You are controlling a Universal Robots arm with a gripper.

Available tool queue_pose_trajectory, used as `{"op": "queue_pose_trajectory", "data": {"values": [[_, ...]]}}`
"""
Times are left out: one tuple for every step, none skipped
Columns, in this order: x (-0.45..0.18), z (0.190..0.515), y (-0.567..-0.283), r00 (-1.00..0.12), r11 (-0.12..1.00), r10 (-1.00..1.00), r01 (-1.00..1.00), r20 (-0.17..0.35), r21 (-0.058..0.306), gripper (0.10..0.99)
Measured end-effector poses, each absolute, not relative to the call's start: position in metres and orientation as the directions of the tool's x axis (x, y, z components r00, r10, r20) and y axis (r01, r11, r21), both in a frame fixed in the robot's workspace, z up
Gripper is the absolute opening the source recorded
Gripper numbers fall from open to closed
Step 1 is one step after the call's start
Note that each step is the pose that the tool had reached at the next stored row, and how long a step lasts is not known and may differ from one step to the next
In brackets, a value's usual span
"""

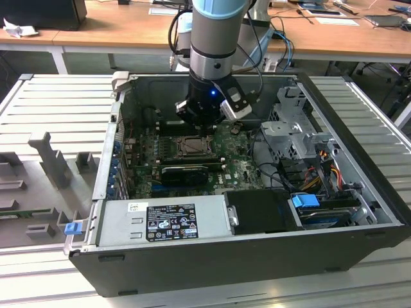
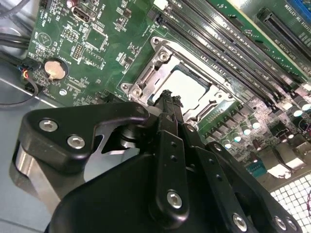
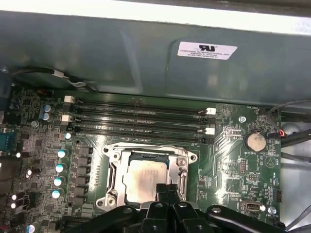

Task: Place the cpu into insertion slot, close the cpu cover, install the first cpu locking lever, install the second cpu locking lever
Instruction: 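Install the second cpu locking lever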

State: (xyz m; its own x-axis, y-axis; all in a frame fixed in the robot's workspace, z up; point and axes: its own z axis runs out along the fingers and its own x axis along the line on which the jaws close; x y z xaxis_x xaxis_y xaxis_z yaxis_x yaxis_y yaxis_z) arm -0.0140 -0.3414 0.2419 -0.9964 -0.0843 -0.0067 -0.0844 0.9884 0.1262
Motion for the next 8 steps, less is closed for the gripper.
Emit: {"op": "queue_pose_trajectory", "data": {"values": [[-0.0140, 0.2418, -0.3420, -0.996, 0.988, -0.084, -0.084, -0.007, 0.126, 0.106], [-0.0140, 0.2418, -0.3427, -0.996, 0.988, -0.084, -0.084, -0.007, 0.126, 0.106], [-0.0140, 0.2416, -0.3435, -0.996, 0.988, -0.084, -0.084, -0.007, 0.126, 0.106], [-0.0140, 0.2413, -0.3452, -0.996, 0.988, -0.084, -0.084, -0.007, 0.126, 0.106], [-0.0141, 0.2411, -0.3458, -0.996, 0.988, -0.084, -0.084, -0.007, 0.126, 0.106], [-0.0141, 0.2410, -0.3462, -0.996, 0.988, -0.084, -0.084, -0.007, 0.126, 0.106], [-0.0140, 0.2409, -0.3466, -0.996, 0.988, -0.084, -0.084, -0.007, 0.126, 0.106], [-0.0140, 0.2407, -0.3469, -0.996, 0.988, -0.084, -0.084, -0.007, 0.126, 0.106]]}}
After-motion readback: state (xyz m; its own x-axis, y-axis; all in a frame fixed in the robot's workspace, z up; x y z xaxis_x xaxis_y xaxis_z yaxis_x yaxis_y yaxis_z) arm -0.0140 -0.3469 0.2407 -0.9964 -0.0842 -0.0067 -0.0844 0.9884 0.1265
